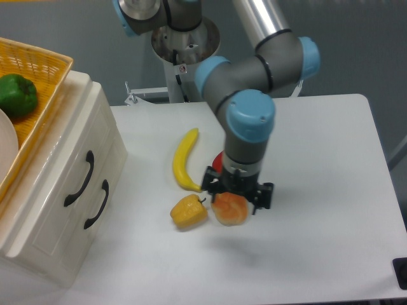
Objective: Slide the top white drawer open
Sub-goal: 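Swing the gripper over the fruit toward the white cabinet drawers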
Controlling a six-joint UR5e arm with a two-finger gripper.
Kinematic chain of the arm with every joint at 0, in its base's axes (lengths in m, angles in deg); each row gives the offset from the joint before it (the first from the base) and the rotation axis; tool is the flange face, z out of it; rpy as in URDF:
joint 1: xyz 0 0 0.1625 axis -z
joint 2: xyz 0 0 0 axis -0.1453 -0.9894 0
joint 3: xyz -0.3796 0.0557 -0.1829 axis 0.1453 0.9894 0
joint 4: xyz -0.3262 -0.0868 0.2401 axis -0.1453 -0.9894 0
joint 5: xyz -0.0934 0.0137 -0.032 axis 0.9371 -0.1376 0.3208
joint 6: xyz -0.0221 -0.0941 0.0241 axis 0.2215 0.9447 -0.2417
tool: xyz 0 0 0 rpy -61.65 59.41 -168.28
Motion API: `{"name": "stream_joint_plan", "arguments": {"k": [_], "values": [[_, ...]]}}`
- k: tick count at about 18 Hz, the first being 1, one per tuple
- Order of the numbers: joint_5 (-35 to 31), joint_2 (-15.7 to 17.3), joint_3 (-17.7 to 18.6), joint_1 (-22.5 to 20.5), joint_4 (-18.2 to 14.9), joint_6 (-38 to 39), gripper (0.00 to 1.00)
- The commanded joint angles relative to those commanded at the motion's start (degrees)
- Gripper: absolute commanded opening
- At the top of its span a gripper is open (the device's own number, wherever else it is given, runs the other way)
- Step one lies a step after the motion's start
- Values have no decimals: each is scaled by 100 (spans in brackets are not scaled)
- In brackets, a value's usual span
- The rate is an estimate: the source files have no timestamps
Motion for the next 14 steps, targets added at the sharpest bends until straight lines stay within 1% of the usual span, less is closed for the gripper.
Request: {"name": "stream_joint_plan", "arguments": {"k": [2,5,7,9,10,14], "values": [[9,70,-9,158,-202,149,100],[18,158,-9,405,-299,588,100],[18,211,-26,493,-658,695,100],[27,211,-122,502,-1054,713,100],[131,203,-175,502,-1186,713,100],[694,203,-272,493,-1451,721,100]]}}
